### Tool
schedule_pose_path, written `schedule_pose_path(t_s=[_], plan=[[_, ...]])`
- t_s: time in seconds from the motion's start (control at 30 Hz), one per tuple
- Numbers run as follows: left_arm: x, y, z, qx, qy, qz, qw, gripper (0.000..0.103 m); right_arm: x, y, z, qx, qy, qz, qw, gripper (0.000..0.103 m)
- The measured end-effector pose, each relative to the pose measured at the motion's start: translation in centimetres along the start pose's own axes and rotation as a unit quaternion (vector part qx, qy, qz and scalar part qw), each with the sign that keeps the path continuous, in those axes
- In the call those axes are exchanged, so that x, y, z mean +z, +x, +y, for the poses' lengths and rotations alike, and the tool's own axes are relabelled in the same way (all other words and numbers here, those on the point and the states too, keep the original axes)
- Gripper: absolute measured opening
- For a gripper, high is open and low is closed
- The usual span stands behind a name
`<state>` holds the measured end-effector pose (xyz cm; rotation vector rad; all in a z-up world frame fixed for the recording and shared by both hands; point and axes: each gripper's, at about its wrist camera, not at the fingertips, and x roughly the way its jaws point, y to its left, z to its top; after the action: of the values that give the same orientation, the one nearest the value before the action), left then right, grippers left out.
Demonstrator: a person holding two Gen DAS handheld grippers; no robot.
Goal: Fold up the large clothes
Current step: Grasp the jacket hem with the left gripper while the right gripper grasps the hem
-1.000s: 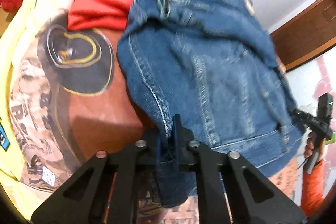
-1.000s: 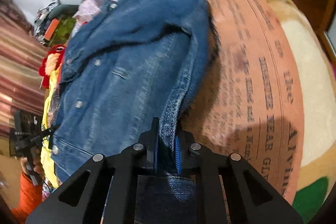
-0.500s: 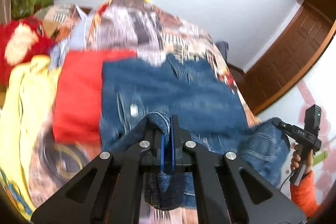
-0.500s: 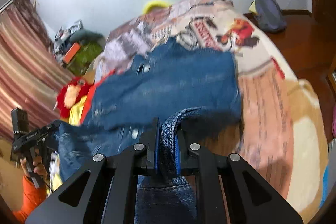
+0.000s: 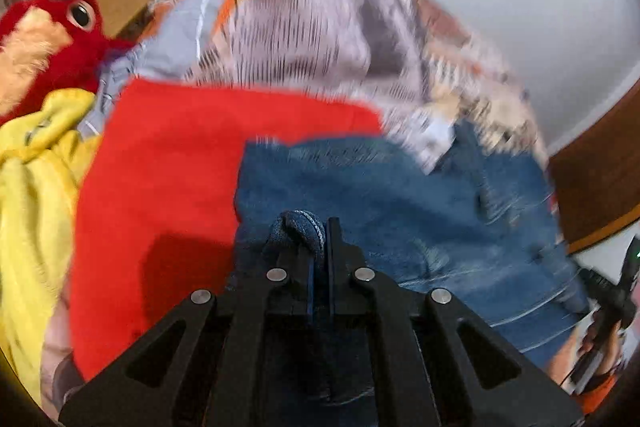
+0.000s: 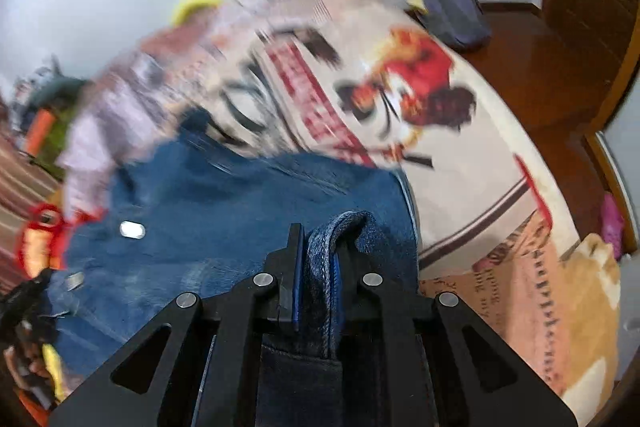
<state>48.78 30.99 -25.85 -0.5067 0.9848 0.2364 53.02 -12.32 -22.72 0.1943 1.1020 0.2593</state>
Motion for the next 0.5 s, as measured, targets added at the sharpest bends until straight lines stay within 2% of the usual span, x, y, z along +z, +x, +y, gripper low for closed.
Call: schedule_pose_path(t_s=[0.13, 0.17, 0.27, 0.33, 0.4, 0.43, 0.47, 0.5], plan=[[-0.9, -0.5, -0.6, 0.005, 0.051, -0.001, 0.9987, 0.008, -0.2, -0.4, -1.8, 0.04, 0.029, 0.015, 0.999, 0.016], [-1.0, -0.9, -1.0, 0.008, 0.064, 0.003, 0.9979, 0.008, -0.1, -0.9, -2.1, 0.043, 0.03, 0.022, 0.998, 0.021], [-1.4, -3.1, -2.5, 0.027, 0.121, 0.004, 0.9923, 0.009, -0.3, -3.4, -1.7, 0.025, 0.009, 0.016, 1.0, 0.033], [-2.0, -4.9, -3.6, 0.035, 0.149, -0.006, 0.9883, 0.012, -0.9, -5.7, -0.6, 0.001, -0.027, -0.008, 1.0, 0.035], [-2.7, -6.8, -4.5, 0.043, 0.164, -0.022, 0.9853, 0.024, -1.6, -7.4, 0.7, -0.013, -0.068, -0.028, 0.997, 0.035], [-3.0, -7.7, -4.9, 0.046, 0.169, -0.033, 0.984, 0.036, -1.8, -8.0, 1.2, -0.017, -0.082, -0.034, 0.996, 0.035], [-3.4, -8.7, -5.3, 0.045, 0.174, -0.045, 0.9828, 0.044, -2.4, -8.9, 1.9, -0.017, -0.097, -0.042, 0.994, 0.035], [-3.7, -9.5, -5.6, 0.041, 0.176, -0.054, 0.9821, 0.045, -2.8, -9.6, 2.5, -0.013, -0.109, -0.048, 0.993, 0.036]])
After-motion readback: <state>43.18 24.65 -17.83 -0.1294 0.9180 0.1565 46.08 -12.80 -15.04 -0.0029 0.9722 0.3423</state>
